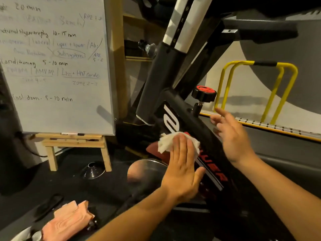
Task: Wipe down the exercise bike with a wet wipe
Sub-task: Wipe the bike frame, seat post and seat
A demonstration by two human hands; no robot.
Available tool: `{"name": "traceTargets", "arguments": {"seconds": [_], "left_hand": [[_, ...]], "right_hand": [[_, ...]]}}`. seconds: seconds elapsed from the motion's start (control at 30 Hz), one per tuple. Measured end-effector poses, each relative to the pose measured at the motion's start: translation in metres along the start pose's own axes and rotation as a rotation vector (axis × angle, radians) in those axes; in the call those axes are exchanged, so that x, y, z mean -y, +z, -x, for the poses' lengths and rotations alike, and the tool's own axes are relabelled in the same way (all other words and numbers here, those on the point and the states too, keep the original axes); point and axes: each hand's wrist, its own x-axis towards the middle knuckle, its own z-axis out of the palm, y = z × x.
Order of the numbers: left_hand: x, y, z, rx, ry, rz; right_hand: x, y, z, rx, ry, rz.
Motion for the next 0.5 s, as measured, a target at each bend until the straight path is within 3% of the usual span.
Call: {"name": "traceTargets", "arguments": {"seconds": [0.07, 0.2, 0.23, 0.4, 0.5], "left_hand": [[0.005, -0.009, -0.012, -0.026, -0.015, 0.052], [0.012, -0.062, -0.087, -0.351, -0.122, 0.074], [0.012, -0.06, -0.085, -0.355, -0.114, 0.058], [0.029, -0.041, -0.031, -0.059, 0.154, -0.161], [0.026, -0.076, -0.07, -0.138, 0.036, -0.167]], "right_hand": [[0.003, -0.005, 0.0, -0.002, 0.029, -0.092], [0.006, 0.004, 0.011, 0.054, -0.054, 0.051], [0.006, 0.007, 0.014, 0.074, -0.072, 0.113], [0.008, 0.007, 0.014, 0.028, -0.027, 0.176], [0.012, 0.007, 0.015, 0.022, 0.036, 0.141]]}}
